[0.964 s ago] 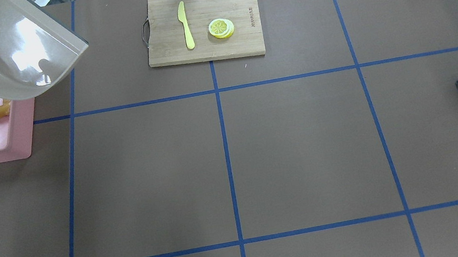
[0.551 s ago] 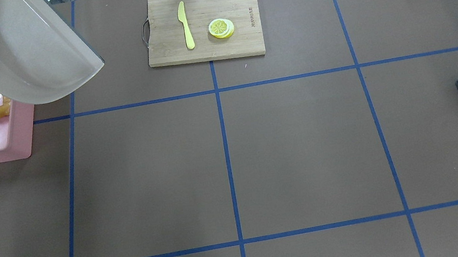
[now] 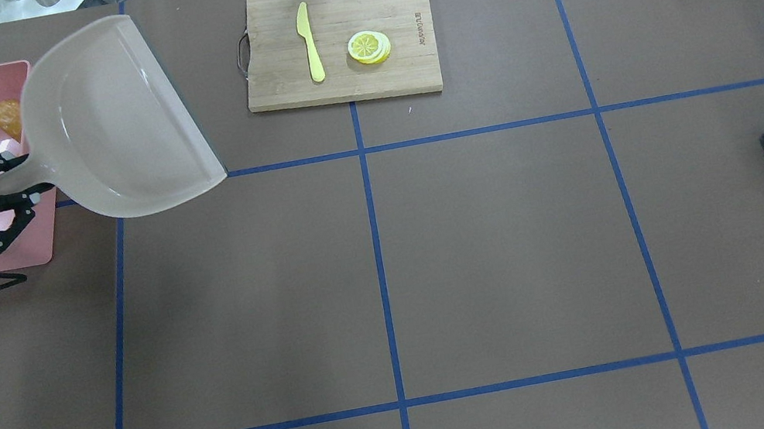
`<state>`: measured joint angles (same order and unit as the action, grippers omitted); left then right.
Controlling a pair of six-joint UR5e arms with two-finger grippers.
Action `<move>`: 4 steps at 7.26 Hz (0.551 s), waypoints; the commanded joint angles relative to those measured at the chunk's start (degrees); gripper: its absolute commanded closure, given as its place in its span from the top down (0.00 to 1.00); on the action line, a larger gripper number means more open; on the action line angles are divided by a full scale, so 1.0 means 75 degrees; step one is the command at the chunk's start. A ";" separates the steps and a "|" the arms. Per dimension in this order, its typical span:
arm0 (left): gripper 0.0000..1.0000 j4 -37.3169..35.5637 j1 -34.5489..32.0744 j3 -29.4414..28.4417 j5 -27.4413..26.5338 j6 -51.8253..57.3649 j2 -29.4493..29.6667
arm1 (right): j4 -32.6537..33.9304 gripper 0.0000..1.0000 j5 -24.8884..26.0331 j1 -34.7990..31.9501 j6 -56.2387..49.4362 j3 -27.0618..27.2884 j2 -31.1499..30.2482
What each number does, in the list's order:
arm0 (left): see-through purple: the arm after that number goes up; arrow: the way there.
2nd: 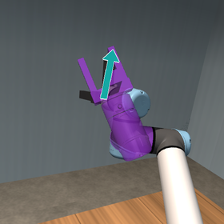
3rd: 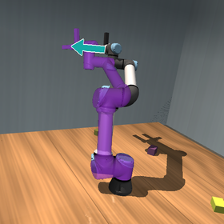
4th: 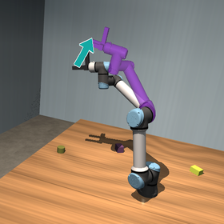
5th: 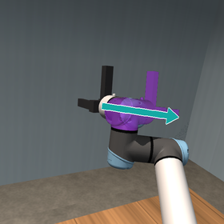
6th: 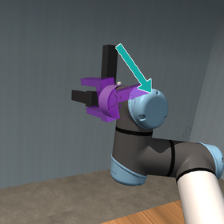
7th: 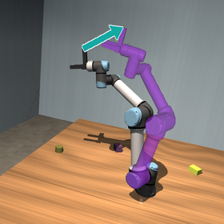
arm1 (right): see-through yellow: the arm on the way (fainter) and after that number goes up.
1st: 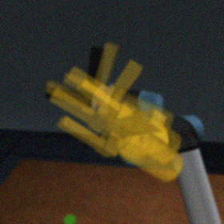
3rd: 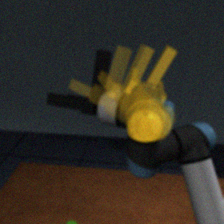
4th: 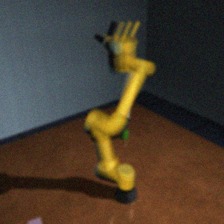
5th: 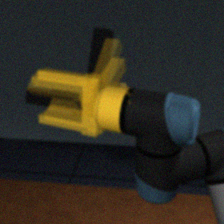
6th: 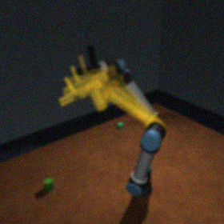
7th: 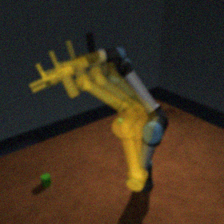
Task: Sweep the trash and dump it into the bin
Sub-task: 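Lower the empty dustpan away from the pink bin with the left gripper, then set the white dustpan flat on the table beside the bin with the left gripper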
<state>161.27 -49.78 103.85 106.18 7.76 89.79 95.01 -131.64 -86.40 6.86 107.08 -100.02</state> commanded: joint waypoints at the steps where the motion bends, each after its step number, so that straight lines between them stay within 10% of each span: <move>1: 0.00 -0.1071 0.0330 -0.0531 0.1864 0.0043 0.0739 | 0.0000 1.00 0.0009 0.0000 0.0000 -0.0004 0.0000; 4: 0.00 -0.1731 0.1056 -0.1727 0.2845 0.0056 0.2016 | 0.0000 1.00 0.0021 0.0000 0.0000 -0.0016 0.0012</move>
<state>150.10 -44.16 94.23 125.33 8.15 101.04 95.01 -131.50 -86.40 6.85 106.99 -99.98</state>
